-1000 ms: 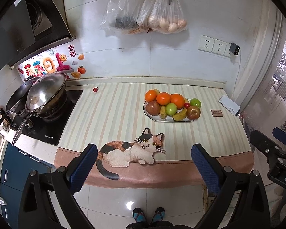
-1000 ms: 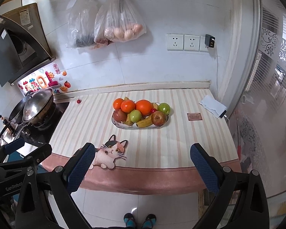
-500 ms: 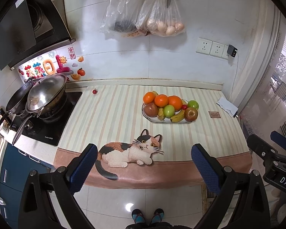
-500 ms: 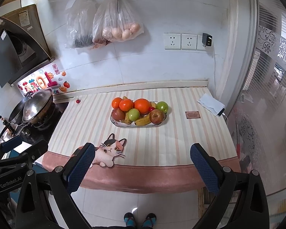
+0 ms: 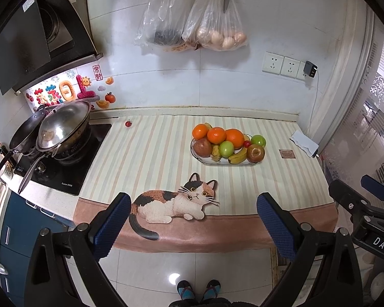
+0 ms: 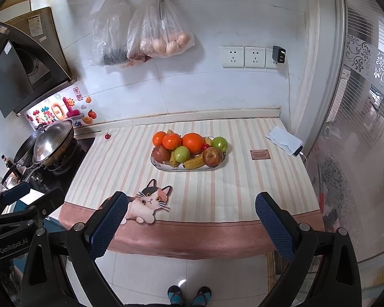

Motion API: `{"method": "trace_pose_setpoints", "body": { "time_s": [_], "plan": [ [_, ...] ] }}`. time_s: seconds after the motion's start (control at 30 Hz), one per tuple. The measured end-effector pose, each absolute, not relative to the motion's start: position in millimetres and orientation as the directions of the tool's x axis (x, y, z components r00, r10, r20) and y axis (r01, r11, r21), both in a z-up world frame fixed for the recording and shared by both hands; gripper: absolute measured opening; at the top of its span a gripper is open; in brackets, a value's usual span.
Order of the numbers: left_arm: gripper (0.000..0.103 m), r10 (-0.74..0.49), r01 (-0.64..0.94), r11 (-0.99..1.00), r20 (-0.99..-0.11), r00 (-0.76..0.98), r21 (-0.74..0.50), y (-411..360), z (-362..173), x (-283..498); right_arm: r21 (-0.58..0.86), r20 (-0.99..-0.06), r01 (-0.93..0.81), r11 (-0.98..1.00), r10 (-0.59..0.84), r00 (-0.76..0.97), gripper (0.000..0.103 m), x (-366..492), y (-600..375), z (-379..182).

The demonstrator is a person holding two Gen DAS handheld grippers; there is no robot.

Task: Organize fruits

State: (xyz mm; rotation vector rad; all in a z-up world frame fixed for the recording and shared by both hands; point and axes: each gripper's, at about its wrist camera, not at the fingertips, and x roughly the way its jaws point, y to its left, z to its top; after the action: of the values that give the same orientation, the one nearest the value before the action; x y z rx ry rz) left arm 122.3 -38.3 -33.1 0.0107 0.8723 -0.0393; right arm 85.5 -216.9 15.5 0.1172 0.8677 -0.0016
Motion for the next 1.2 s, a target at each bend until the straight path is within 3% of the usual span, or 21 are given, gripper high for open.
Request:
{"method": "trace_pose_setpoints", "body": {
  "time_s": [1.2],
  "plan": [
    [0.101, -0.027, 0.033, 0.999, -0.762, 0.647, -0.008, -41.7, -30.6, 117.3, 0.098, -0.758, 0.048, 0.994, 0.043, 0.651, 0.102, 80.4, -212.6, 17.1]
  ]
}}
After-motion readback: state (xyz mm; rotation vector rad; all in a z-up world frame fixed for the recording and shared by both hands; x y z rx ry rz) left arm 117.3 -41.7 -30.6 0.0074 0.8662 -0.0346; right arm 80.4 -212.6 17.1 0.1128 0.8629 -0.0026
